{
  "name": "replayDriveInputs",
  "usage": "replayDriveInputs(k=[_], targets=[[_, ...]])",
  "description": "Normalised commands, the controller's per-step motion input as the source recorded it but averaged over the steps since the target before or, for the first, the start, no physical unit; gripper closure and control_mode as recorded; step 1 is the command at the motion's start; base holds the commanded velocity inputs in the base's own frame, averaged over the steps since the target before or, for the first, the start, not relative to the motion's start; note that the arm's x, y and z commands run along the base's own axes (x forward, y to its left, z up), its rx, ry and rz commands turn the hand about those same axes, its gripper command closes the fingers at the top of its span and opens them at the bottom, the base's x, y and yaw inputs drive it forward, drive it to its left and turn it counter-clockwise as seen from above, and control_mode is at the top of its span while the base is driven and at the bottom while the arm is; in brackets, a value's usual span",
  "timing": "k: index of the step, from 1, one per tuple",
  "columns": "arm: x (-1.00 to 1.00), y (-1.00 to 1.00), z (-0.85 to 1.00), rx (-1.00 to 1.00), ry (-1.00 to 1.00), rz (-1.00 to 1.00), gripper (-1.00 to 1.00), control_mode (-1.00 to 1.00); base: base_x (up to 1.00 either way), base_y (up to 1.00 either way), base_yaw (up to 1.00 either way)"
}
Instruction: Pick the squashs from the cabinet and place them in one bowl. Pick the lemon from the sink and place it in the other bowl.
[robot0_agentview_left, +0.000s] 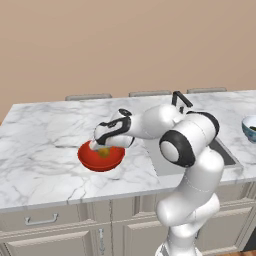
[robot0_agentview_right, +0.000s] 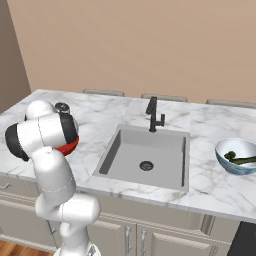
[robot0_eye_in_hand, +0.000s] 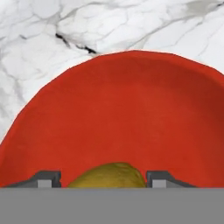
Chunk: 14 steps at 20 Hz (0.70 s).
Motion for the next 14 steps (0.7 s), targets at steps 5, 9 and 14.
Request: replayDriveInputs(k=[5,9,14], targets=[[0.47,0.12,-0.35,0.0,0.1,0.0,1.0,-1.0,0.0,0.0,0.0],[0.46,0.16,-0.33,0.0,0.1,0.0,1.0,-1.0,0.0,0.0,0.0],[0.43,0.27,-0.36,0.0,0.11,0.0,-1.0,-1.0,0.0,0.0,0.0]])
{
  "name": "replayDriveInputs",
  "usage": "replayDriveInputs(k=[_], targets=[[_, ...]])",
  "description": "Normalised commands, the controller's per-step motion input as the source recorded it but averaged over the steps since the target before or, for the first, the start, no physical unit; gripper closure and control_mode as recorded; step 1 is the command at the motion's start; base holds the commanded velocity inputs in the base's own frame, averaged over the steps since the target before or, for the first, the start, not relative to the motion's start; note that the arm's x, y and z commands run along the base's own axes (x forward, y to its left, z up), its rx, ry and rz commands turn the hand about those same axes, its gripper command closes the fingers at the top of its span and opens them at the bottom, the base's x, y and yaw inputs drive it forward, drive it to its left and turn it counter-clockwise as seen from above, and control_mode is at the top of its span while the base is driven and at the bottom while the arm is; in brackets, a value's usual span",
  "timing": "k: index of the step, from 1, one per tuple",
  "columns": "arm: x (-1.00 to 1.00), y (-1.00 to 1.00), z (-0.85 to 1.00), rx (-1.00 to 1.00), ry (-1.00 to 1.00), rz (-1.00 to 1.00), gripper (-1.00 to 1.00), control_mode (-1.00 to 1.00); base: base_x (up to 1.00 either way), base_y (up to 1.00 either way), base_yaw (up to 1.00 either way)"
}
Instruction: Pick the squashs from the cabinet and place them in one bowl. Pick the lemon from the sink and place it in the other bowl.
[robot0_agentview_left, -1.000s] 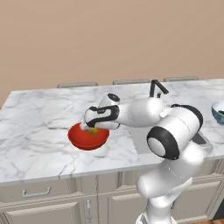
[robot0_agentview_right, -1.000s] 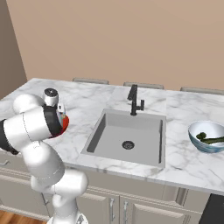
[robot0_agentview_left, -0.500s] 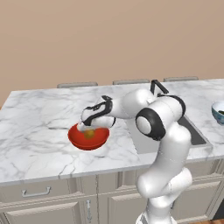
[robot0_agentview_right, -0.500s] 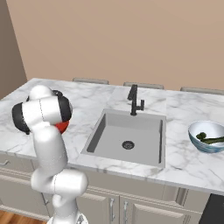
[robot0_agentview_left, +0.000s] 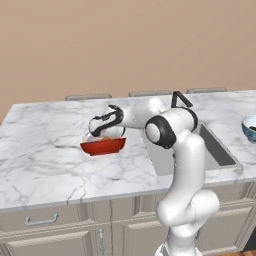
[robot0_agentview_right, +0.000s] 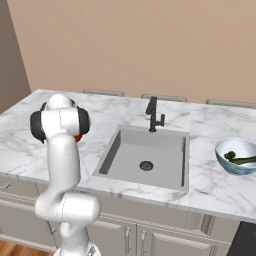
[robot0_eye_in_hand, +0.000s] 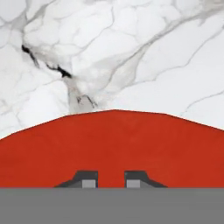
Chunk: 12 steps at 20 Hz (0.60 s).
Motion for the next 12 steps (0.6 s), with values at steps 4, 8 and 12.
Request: replayDriveInputs(k=[4,8,12], targets=[[-0.12,0.15,0.03,0.0,0.0,0.0,-1.0,-1.0,0.0,0.0,0.0],[-0.59,0.16,0.28,0.0,-0.04,0.0,-1.0,-1.0,0.0,0.0,0.0],[-0.57,0.04,0.39,0.0,-0.06,0.0,-1.0,-1.0,0.0,0.0,0.0]])
